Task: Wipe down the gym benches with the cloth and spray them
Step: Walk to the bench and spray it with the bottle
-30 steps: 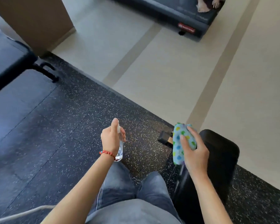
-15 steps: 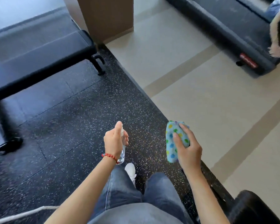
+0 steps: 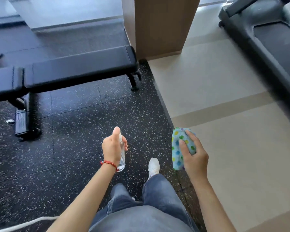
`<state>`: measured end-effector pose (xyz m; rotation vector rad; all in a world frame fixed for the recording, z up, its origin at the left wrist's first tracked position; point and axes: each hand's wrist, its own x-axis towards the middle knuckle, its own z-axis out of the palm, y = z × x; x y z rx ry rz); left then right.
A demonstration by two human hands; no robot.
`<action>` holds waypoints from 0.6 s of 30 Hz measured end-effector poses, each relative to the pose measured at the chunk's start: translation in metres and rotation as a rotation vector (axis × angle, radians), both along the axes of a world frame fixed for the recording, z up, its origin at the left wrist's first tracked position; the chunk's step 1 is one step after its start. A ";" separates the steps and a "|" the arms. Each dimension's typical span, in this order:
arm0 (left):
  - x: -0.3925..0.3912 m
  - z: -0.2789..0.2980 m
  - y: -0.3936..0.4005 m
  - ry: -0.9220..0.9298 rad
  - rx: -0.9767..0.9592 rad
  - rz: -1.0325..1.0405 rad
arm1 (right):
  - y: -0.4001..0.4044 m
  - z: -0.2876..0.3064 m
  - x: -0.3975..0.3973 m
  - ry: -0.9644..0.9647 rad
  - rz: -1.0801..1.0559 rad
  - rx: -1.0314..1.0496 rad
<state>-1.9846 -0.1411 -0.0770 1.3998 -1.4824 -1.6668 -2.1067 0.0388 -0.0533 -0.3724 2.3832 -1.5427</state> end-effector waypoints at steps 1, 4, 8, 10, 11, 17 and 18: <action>-0.012 0.003 -0.007 0.003 0.001 0.023 | -0.009 0.002 -0.017 0.001 0.024 0.000; -0.049 0.012 -0.027 -0.014 -0.013 0.083 | -0.035 0.012 -0.063 0.007 0.080 -0.003; -0.090 0.017 -0.054 0.000 -0.006 0.175 | -0.072 0.017 -0.116 0.033 0.151 0.019; -0.104 0.017 -0.069 -0.006 -0.010 0.189 | -0.090 0.018 -0.133 0.035 0.166 0.025; -0.110 0.017 -0.077 -0.011 -0.013 0.196 | -0.099 0.016 -0.141 0.027 0.176 0.024; -0.151 0.006 -0.149 -0.041 -0.039 0.229 | -0.172 -0.001 -0.183 -0.010 0.239 0.057; -0.158 0.005 -0.165 -0.045 -0.038 0.229 | -0.187 -0.002 -0.190 -0.010 0.244 0.065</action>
